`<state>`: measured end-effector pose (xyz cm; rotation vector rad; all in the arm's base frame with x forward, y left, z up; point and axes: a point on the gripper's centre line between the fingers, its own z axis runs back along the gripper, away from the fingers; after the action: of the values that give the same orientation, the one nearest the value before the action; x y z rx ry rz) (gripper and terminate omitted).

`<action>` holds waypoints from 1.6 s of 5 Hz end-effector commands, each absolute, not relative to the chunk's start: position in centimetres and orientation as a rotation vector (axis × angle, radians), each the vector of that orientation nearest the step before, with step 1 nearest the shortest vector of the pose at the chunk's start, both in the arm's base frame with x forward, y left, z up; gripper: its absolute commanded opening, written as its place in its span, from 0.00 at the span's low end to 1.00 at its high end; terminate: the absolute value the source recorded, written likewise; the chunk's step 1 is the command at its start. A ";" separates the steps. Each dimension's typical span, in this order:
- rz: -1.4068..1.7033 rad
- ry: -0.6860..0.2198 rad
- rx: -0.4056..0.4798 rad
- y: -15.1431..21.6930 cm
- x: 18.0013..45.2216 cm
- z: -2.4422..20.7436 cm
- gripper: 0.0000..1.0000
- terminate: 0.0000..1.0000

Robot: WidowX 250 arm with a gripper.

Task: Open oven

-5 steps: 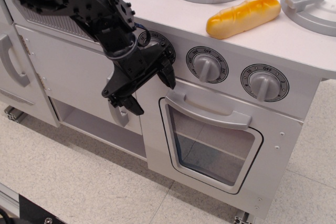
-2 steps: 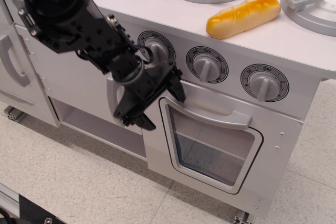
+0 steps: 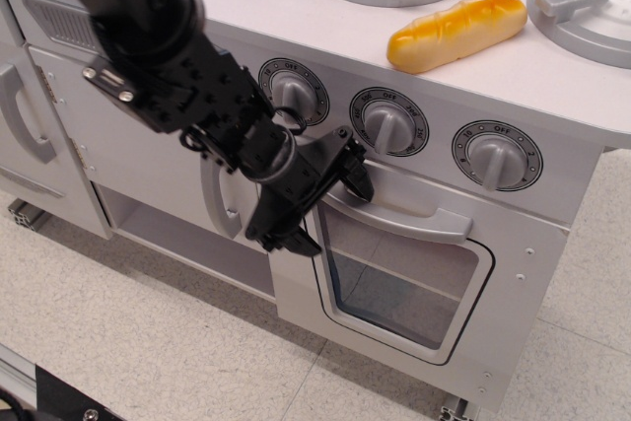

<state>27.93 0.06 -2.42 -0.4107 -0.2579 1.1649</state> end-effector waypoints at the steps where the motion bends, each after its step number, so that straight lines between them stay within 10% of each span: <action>1: 1.150 -0.281 -0.398 -0.6 28.1 -3.5 1.00 0.00; 5: 1.127 -0.165 -0.245 0.1 23.8 -2.1 1.00 0.00; 8: 1.037 -0.076 -0.123 0.6 22.8 5.6 1.00 0.00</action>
<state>22.13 0.37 4.60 -0.1063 -0.0394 1.0306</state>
